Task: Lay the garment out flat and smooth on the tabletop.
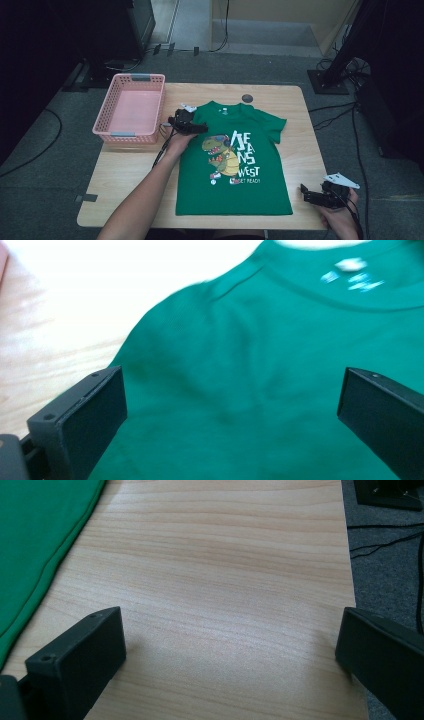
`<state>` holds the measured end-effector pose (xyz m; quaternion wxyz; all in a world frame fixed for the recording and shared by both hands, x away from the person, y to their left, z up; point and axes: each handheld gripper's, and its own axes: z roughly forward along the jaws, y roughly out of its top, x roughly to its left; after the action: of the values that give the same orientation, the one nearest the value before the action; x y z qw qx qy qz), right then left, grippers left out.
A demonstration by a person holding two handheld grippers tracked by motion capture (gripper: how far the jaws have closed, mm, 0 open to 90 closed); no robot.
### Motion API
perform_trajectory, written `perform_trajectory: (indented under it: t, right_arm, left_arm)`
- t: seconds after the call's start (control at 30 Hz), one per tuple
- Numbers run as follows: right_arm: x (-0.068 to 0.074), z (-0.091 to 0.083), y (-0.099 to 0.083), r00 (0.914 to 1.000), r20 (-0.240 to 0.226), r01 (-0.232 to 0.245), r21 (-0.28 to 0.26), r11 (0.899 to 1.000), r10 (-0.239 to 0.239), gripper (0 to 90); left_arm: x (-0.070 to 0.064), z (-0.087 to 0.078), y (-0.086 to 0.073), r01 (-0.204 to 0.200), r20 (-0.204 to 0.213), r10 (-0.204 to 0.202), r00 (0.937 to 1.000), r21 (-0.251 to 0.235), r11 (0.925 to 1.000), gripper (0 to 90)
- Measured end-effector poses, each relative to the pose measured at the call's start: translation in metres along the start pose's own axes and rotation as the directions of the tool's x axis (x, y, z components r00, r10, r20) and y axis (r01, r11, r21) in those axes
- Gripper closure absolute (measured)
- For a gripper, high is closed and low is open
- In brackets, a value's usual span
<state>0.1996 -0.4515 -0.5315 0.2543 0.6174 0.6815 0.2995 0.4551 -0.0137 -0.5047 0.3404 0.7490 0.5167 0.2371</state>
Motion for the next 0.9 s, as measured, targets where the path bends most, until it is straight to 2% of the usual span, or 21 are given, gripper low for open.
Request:
perform_trajectory:
  t: [0.2, 0.37, 0.53, 0.9]
  right_arm:
    - [0.000, 0.000, 0.000, 1.0000, 0.000, 0.001, -0.001, 1.000, -0.001, 0.0]
    - [0.000, 0.000, 0.000, 1.0000, 0.000, 0.001, 0.000, 1.000, -0.001, 0.0]
    - [0.000, 0.000, 0.000, 1.0000, 0.000, 0.001, 0.000, 1.000, -0.001, 0.0]
    - [0.000, 0.000, 0.000, 1.0000, 0.000, 0.001, 0.000, 1.000, -0.001, 0.0]
  left_arm:
    - [-0.009, -0.019, 0.006, -0.021, 0.021, 0.021, 0.9996, -0.038, 0.9991, 0.0]
    - [-0.013, -0.032, 0.006, -0.033, 0.051, 0.034, 0.9981, -0.038, 0.9988, 0.0]
    - [-0.013, -0.044, 0.004, -0.041, 0.068, 0.045, 0.9967, -0.051, 0.9978, 0.0]
    - [-0.010, -0.068, -0.009, -0.063, 0.071, 0.068, 0.9952, -0.076, 0.9951, 0.0]
